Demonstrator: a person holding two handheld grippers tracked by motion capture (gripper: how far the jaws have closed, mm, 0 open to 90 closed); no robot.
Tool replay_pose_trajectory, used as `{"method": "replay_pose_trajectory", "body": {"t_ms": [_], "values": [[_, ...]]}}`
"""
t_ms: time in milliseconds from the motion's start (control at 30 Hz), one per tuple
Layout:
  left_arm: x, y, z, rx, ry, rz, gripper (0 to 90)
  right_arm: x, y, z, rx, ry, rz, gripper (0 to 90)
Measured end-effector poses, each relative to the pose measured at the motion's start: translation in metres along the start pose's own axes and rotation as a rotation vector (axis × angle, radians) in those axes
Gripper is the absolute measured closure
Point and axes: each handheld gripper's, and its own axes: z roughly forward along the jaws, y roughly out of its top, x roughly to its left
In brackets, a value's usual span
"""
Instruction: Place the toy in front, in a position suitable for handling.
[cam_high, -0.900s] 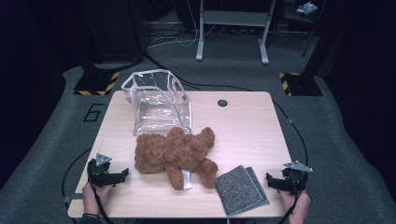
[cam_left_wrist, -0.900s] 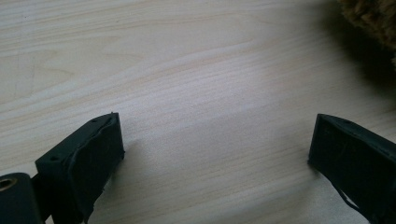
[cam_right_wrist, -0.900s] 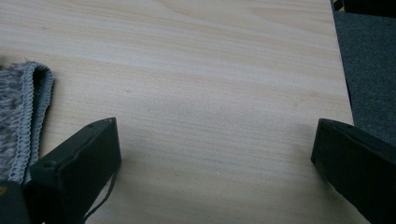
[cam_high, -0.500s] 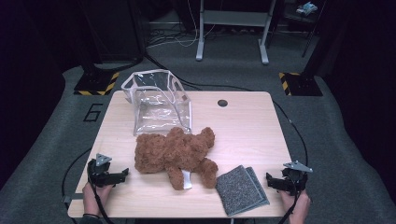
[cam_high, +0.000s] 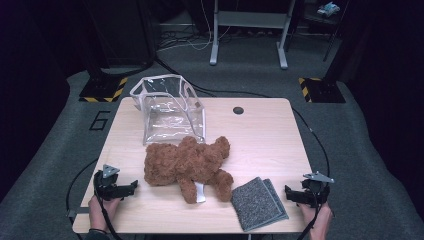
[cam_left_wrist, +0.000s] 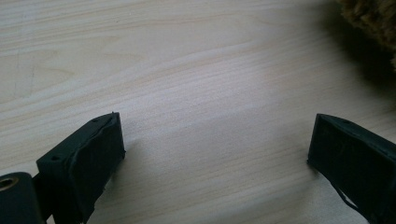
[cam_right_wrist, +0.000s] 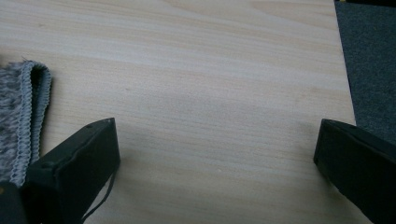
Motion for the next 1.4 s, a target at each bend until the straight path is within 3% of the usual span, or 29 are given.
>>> {"method": "replay_pose_trajectory", "body": {"t_ms": [233, 467, 867, 1033, 1267, 1400], "values": [[0.000, 0.000, 0.000, 0.000, 0.000, 0.002, 3.5, 0.003, 0.002, -0.008, -0.005, 0.009, 0.002, 0.0], [0.000, 0.001, 0.000, 0.002, -0.005, 0.004, 3.9, 0.017, 0.005, -0.030, -0.040, 0.055, -0.011, 0.0], [-0.002, 0.002, 0.001, 0.002, -0.007, 0.008, 5.2, 0.049, 0.006, -0.065, -0.055, 0.125, -0.076, 0.0], [-0.002, 0.002, 0.002, -0.002, -0.004, 0.007, 5.5, 0.062, 0.004, -0.065, -0.032, 0.158, -0.090, 0.0], [-0.002, 0.002, 0.002, -0.003, -0.004, 0.007, 5.6, 0.082, -0.003, -0.060, -0.002, 0.202, -0.154, 0.5], [-0.002, 0.002, 0.002, -0.003, -0.007, 0.007, 5.7, 0.096, -0.006, -0.055, 0.021, 0.231, -0.167, 0.3]]}}
